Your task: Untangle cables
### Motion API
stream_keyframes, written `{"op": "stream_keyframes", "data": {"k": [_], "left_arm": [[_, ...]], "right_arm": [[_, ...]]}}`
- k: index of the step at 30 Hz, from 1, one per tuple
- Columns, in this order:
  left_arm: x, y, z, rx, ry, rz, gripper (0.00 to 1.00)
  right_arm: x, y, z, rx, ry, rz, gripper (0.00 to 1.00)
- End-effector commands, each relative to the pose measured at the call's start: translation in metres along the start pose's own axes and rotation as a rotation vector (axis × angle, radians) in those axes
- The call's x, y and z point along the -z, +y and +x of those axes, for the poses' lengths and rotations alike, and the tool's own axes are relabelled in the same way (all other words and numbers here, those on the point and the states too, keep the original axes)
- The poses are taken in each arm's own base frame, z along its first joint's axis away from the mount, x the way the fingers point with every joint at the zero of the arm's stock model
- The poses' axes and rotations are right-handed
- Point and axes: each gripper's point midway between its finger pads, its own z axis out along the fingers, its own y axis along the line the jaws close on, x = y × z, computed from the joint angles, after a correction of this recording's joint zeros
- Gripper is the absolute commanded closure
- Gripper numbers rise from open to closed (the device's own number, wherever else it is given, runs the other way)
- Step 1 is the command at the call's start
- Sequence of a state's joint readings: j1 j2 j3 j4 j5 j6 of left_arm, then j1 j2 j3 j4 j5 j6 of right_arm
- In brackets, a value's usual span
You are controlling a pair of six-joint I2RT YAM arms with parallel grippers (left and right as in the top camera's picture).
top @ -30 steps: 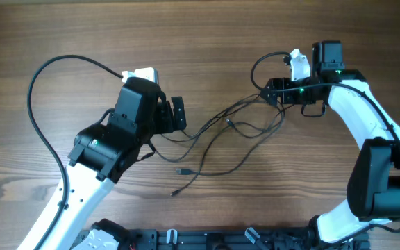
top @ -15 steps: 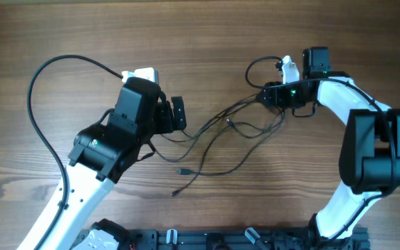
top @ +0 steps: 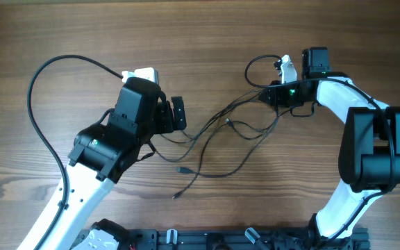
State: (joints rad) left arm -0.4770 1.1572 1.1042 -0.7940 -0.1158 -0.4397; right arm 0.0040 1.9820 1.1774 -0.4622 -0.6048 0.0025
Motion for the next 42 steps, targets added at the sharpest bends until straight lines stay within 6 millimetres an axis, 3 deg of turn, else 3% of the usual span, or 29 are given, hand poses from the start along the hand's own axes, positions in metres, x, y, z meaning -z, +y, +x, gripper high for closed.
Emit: {"op": "stream_keyframes", "data": {"k": [1, 3, 9, 14, 16, 19, 23, 26, 31, 35, 38, 42], "left_arm": [[0.005, 0.0, -0.005, 0.007, -0.024, -0.004, 0.0], [0.005, 0.0, -0.005, 0.007, -0.024, -0.004, 0.0], [0.005, 0.0, -0.005, 0.007, -0.024, -0.004, 0.0], [0.005, 0.0, -0.005, 0.007, -0.024, -0.004, 0.0], [0.005, 0.0, -0.005, 0.007, -0.024, -0.004, 0.0], [0.005, 0.0, -0.005, 0.007, -0.024, -0.004, 0.0], [0.005, 0.0, -0.005, 0.007, -0.024, -0.004, 0.0], [0.005, 0.0, -0.005, 0.007, -0.024, -0.004, 0.0], [0.005, 0.0, -0.005, 0.007, -0.024, -0.004, 0.0], [0.005, 0.0, -0.005, 0.007, -0.024, -0.004, 0.0], [0.005, 0.0, -0.005, 0.007, -0.024, -0.004, 0.0], [0.005, 0.0, -0.005, 0.007, -0.024, -0.004, 0.0]], "right_arm": [[0.002, 0.004, 0.0, 0.001, 0.001, -0.02, 0.9], [0.021, 0.007, -0.01, 0.028, -0.045, 0.031, 0.96], [0.073, 0.017, -0.027, 0.169, -0.141, 0.179, 0.96], [0.092, 0.026, -0.026, 0.247, -0.153, 0.211, 0.88], [0.092, 0.026, -0.024, 0.245, -0.147, 0.212, 0.86], [0.093, 0.022, -0.024, 0.242, -0.143, 0.231, 0.55], [0.099, 0.001, -0.024, 0.227, -0.138, 0.356, 0.38], [0.096, -0.009, -0.022, 0.217, -0.121, 0.4, 0.37], [0.069, -0.025, -0.01, 0.187, -0.043, 0.38, 0.37], [0.04, -0.003, -0.001, 0.265, 0.0, 0.165, 0.44], [0.034, -0.007, 0.001, 0.259, 0.012, 0.155, 0.55], [0.032, -0.008, 0.002, 0.257, 0.018, 0.156, 0.55]]}}
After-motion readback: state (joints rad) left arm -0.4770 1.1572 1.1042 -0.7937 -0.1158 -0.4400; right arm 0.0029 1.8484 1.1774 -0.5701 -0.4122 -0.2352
